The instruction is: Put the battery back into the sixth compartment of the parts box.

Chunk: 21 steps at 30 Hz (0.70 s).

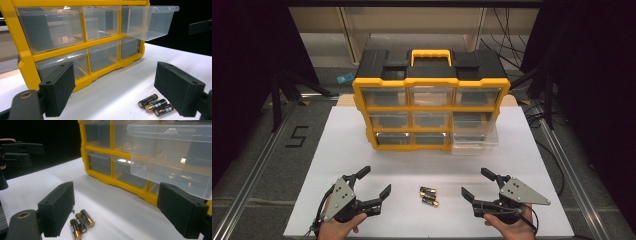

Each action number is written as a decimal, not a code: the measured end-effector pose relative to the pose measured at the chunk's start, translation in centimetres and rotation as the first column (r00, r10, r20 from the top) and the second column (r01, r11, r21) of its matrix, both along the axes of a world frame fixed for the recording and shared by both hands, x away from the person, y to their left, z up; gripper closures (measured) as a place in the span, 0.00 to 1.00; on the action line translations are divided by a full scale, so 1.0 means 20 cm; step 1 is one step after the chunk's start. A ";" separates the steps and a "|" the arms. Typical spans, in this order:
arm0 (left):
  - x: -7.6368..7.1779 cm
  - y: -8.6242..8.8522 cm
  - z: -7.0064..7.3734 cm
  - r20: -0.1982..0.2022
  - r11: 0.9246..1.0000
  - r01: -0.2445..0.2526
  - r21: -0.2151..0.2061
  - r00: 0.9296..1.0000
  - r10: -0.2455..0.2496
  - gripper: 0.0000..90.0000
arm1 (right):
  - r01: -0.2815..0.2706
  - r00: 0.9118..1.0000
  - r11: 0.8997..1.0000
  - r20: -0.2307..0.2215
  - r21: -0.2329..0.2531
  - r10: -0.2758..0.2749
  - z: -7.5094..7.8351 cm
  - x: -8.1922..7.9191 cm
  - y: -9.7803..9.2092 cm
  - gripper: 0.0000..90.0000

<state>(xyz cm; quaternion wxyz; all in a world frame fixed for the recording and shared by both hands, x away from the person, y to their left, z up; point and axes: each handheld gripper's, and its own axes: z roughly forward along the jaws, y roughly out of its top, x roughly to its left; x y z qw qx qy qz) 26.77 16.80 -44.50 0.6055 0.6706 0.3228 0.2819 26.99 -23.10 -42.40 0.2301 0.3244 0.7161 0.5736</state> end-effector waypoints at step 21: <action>0.00 0.00 0.00 0.000 1.000 0.001 0.005 1.000 -0.001 0.18 | -0.039 0.999 0.998 0.008 -0.041 0.039 0.00 0.00 0.03 0.19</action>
